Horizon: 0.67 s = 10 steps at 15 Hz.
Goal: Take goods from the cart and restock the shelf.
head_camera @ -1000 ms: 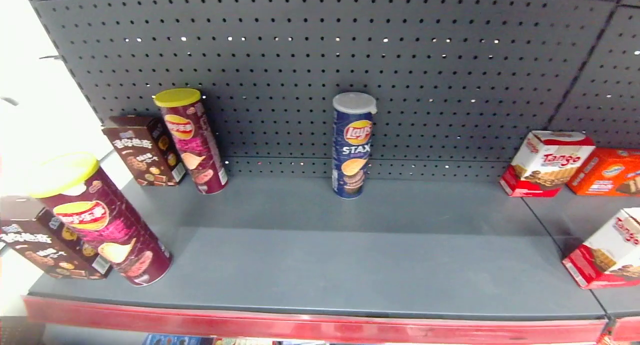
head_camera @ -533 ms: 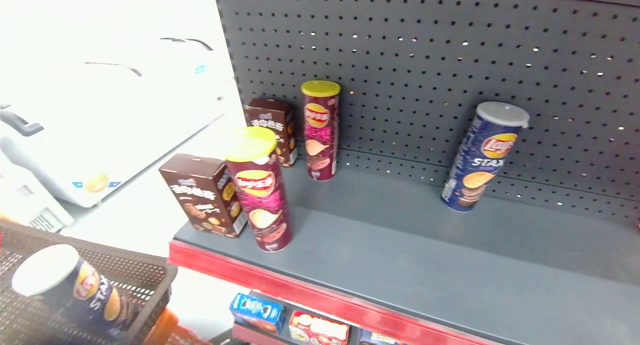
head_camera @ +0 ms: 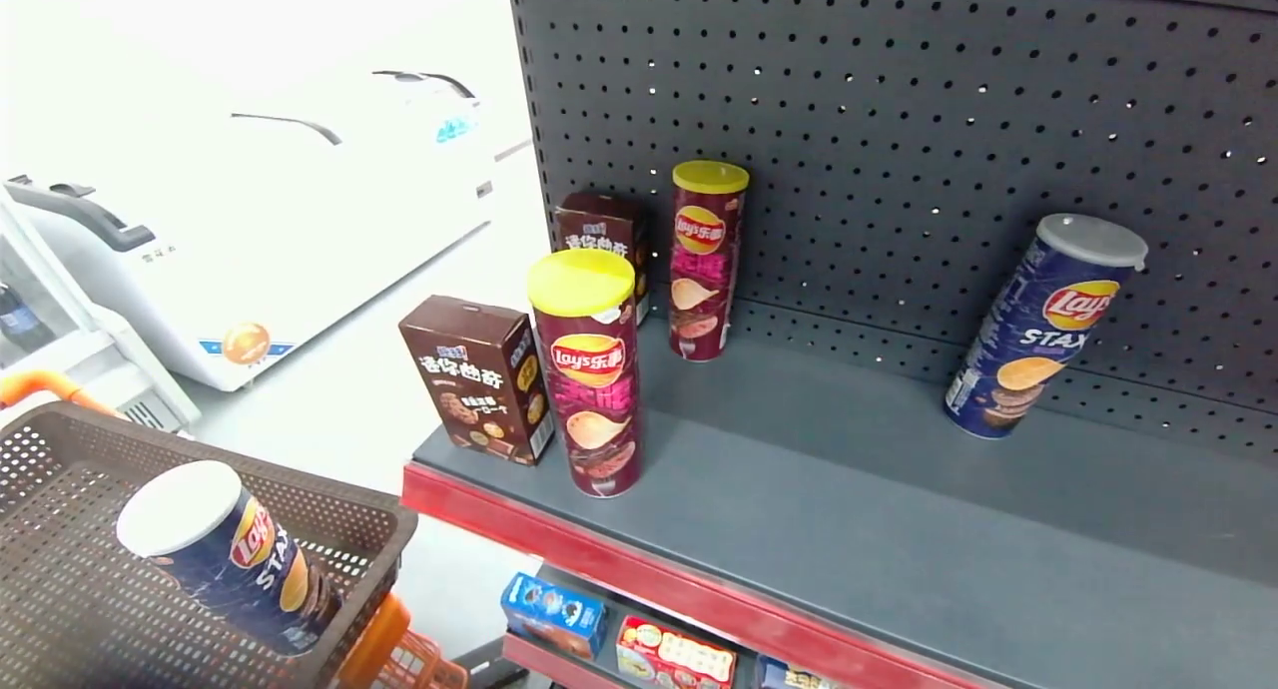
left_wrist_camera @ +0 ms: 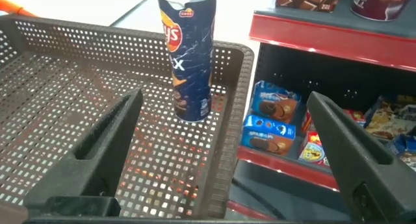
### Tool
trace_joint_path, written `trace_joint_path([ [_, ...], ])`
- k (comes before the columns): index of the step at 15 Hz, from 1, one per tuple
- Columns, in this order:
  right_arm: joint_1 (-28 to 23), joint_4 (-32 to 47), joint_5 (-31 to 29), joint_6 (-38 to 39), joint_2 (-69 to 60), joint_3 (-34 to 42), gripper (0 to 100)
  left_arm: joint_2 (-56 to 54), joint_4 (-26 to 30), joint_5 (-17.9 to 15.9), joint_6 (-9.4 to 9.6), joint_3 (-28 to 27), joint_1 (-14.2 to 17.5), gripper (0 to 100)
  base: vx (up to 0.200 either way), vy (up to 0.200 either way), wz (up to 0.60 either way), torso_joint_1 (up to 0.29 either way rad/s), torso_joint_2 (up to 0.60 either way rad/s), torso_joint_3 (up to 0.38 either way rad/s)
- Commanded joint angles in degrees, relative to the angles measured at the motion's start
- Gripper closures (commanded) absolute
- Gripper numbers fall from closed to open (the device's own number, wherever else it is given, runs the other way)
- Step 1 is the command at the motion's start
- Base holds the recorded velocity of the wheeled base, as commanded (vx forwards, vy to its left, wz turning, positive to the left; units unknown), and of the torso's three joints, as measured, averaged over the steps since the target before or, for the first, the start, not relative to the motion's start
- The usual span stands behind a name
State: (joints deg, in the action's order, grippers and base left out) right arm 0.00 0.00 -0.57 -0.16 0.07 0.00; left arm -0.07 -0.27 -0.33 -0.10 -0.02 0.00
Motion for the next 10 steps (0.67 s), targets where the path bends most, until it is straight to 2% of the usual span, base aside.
trace_joint_path([
  [1,0.0,0.0,-0.04,-0.02,0.01,0.0,0,0.07,0.0,0.24,-0.17,0.02,0.0,0,0.0,0.0,0.0,0.0,0.0,0.0],
  [7,0.0,0.0,-0.04,-0.02,0.01,0.0,0,0.07,0.18,-0.11,0.01,-0.06,0.0,0,0.0,0.0,0.0,0.0,0.0,0.0],
  [8,0.0,0.0,0.05,-0.02,0.01,0.0,0,0.07,-0.26,1.82,0.8,-0.33,0.09,0,0.0,0.0,0.0,0.0,0.0,0.0],
  [9,0.0,0.0,0.05,-0.02,0.01,0.0,0,1.22,0.44,4.72,3.26,-4.46,-0.26,0,0.0,0.0,0.0,0.0,0.0,0.0],
  [10,0.0,0.0,0.05,-0.02,0.01,0.0,0,4.03,1.15,5.95,3.79,-7.71,-0.44,0,0.0,0.0,0.0,0.0,0.0,0.0],
])
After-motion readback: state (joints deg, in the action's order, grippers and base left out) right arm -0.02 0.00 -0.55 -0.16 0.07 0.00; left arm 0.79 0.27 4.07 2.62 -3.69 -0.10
